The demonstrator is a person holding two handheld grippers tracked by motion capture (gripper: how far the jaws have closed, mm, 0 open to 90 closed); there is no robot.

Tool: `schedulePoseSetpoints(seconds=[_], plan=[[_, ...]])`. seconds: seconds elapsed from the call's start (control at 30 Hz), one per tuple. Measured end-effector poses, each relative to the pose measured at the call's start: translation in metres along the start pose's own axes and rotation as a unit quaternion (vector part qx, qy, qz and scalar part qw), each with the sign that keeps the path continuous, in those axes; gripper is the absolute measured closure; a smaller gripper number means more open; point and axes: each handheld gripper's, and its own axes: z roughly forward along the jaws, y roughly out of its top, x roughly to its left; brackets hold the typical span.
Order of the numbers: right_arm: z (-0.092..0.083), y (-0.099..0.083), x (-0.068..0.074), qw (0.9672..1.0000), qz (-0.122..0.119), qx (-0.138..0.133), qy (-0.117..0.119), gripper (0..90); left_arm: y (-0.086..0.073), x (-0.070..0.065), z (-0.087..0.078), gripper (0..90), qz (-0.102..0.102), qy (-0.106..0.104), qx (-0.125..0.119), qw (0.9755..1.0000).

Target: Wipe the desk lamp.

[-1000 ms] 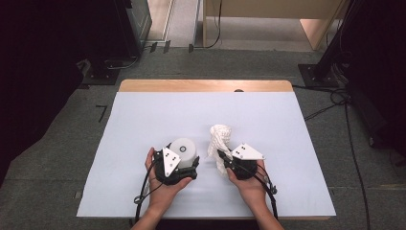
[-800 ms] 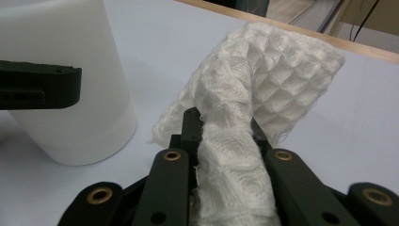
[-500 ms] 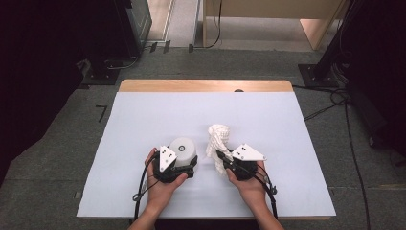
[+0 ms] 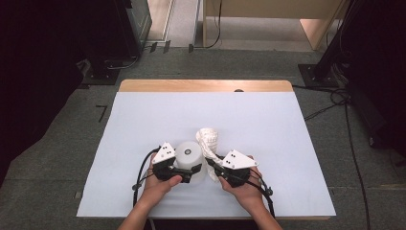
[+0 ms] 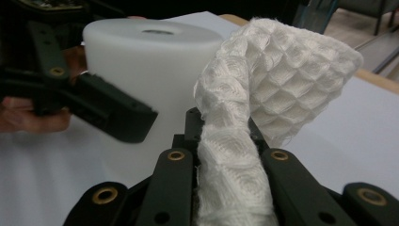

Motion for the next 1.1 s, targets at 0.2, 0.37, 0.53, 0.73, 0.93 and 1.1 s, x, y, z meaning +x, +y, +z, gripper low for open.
schedulePoseSetpoints(seconds=[0.2, 0.37, 0.53, 0.73, 0.93, 1.1], plan=[[0.015, -0.008, 0.008, 0.9973, 0.006, 0.058, 0.045, 80.6, 0.0, 0.012, -0.006, 8.5, -0.036, 0.024, -0.012, 0.999], [0.024, -0.011, 0.017, 0.9926, 0.011, 0.085, 0.086, 80.8, -0.001, 0.021, -0.011, 8.6, -0.066, 0.036, -0.023, 0.9969], [0.026, -0.01, 0.023, 0.9881, 0.015, 0.091, 0.123, 81.0, -0.001, 0.02, -0.011, 8.6, -0.065, 0.042, -0.022, 0.9968], [0.027, -0.01, 0.019, 0.9882, 0.028, 0.092, 0.119, 81.0, 0.0, 0.018, -0.01, 8.7, -0.046, 0.042, -0.016, 0.9979], [0.022, -0.013, 0.006, 0.9927, 0.054, 0.075, 0.077, 81.3, -0.001, 0.011, -0.007, 8.7, -0.018, 0.033, -0.012, 0.9992], [0.018, -0.012, 0.002, 0.9955, 0.059, 0.054, 0.052, 81.4, 0.0, 0.006, -0.009, 8.7, 0.003, 0.005, -0.023, 0.9997]])
